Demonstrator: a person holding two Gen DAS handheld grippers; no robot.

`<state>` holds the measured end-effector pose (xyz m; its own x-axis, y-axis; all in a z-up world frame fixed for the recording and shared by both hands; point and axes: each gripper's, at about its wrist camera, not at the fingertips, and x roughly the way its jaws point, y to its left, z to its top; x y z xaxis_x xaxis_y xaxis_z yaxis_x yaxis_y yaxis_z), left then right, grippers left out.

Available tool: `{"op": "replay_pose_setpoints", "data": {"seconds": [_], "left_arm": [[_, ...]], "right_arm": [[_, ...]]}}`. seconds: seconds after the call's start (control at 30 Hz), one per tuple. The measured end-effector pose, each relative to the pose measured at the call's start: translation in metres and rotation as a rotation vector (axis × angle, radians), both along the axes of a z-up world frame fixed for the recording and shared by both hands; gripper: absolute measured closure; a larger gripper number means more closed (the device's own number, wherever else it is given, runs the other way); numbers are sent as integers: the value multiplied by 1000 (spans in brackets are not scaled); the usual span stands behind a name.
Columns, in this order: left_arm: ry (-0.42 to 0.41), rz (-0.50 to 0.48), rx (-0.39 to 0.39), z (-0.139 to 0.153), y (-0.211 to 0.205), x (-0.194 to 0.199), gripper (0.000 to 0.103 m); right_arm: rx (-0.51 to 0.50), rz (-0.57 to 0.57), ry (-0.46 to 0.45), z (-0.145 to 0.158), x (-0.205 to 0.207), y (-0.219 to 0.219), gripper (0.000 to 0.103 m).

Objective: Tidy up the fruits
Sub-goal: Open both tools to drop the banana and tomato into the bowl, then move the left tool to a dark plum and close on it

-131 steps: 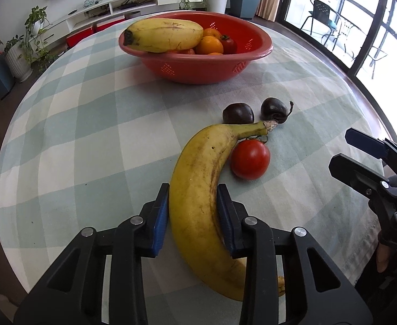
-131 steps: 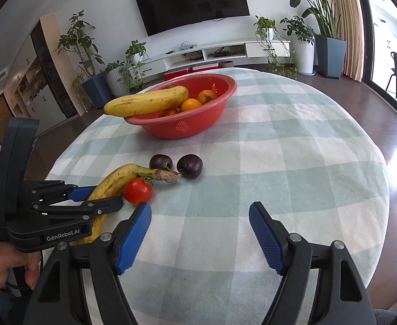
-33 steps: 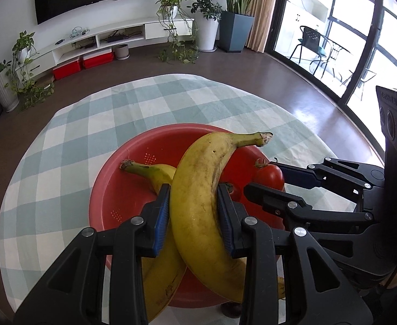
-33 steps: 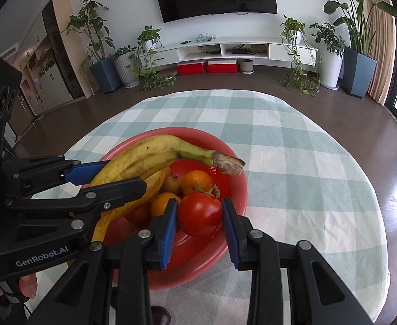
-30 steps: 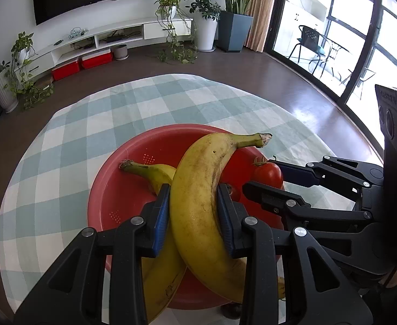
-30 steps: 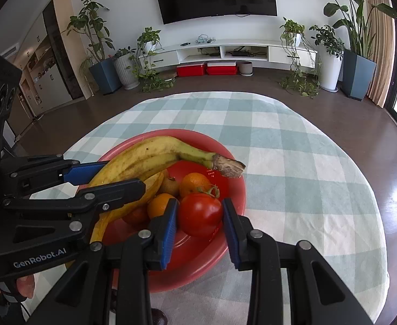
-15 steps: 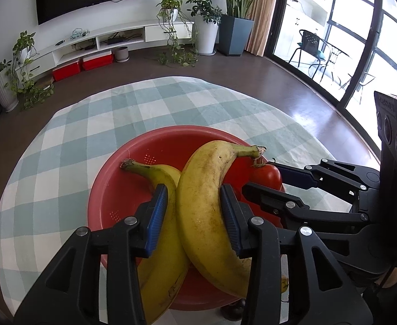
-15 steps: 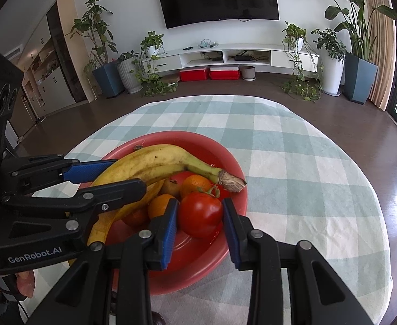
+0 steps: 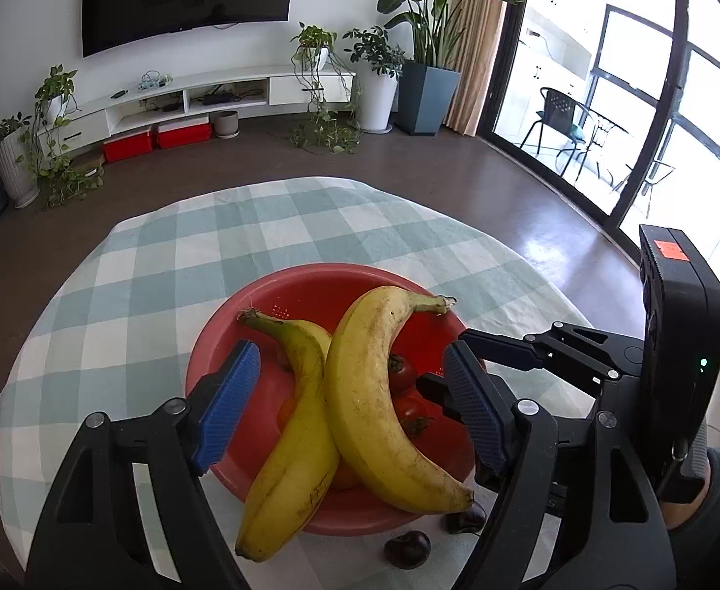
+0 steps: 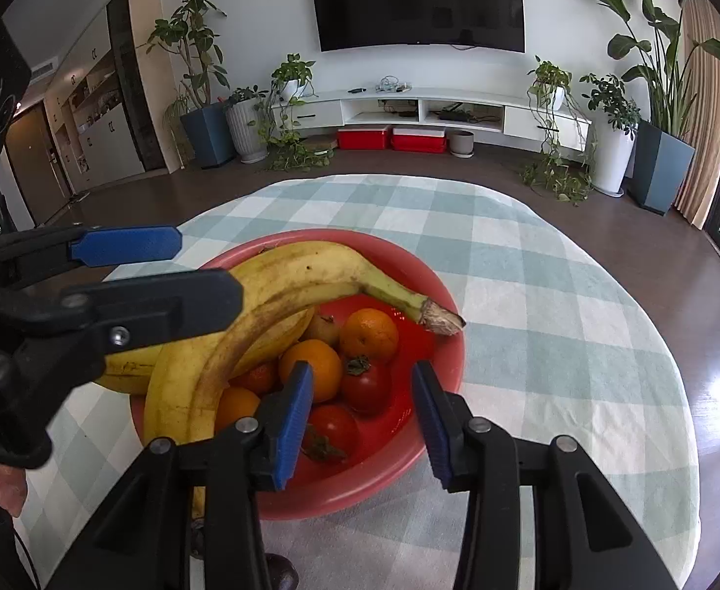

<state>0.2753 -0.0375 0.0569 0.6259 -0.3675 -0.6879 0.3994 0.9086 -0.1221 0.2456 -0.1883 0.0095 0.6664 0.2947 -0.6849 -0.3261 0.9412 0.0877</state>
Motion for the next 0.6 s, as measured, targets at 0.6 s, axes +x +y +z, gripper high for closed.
{"op": "replay_pose_setpoints", "data": {"seconds": [0.6], "left_arm": [[-27, -81, 44, -41, 29, -142, 12]], "right_arm": [[122, -103, -20, 16, -93, -28, 37]]}}
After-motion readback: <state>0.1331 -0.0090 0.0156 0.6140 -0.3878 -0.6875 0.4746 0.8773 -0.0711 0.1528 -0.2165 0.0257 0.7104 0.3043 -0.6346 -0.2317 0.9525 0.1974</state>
